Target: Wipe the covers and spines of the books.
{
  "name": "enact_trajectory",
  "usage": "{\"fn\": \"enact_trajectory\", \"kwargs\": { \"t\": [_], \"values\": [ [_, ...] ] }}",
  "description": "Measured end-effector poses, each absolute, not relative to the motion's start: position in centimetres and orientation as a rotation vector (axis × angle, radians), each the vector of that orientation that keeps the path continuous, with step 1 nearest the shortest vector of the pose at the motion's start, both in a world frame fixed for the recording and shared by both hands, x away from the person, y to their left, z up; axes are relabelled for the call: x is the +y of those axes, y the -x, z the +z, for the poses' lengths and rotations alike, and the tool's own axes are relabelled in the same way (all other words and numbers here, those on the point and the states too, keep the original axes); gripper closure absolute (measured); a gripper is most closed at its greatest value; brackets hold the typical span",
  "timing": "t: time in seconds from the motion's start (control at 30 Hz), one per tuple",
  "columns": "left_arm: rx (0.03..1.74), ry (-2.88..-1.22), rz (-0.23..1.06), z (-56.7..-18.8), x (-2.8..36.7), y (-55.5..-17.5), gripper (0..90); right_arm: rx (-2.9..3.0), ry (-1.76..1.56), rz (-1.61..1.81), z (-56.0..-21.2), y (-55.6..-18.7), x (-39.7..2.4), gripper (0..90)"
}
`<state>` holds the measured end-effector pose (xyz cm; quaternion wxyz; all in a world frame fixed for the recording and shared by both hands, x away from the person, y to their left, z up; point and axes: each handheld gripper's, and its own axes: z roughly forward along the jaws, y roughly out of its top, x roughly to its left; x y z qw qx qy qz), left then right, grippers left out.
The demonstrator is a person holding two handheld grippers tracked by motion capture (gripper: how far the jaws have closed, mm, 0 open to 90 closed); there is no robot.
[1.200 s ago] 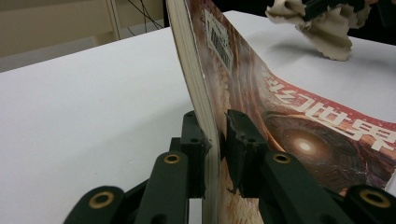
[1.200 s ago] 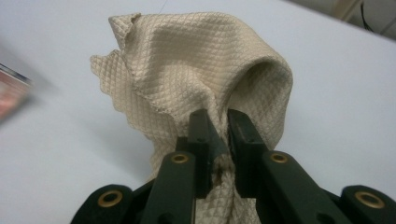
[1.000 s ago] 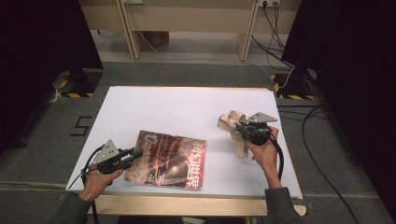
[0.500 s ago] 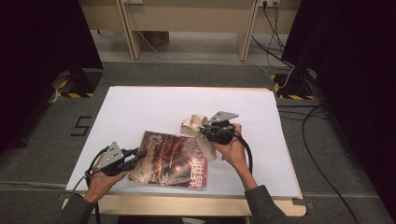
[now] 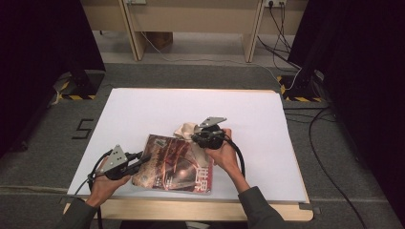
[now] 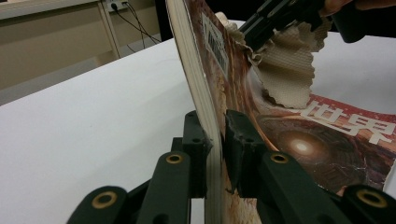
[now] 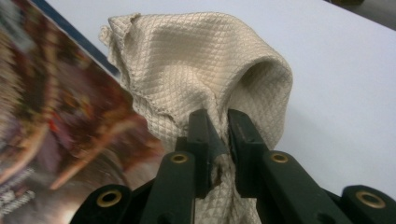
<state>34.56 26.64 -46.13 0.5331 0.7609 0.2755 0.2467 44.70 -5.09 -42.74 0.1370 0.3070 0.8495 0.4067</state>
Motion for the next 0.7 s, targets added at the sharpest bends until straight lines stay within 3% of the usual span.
{"fn": "enact_trajectory", "kwargs": {
  "t": [0.4,0.7],
  "values": [
    [0.658,-1.822,0.594,-46.3,26.6,-34.6,78.3,2.455,-0.768,1.256,-40.9,-43.3,-1.9,80.3],
    [0.655,-1.826,0.594,-46.2,26.6,-34.6,77.7,2.490,-0.814,1.130,-41.8,-44.0,-3.2,80.3]
  ]
}}
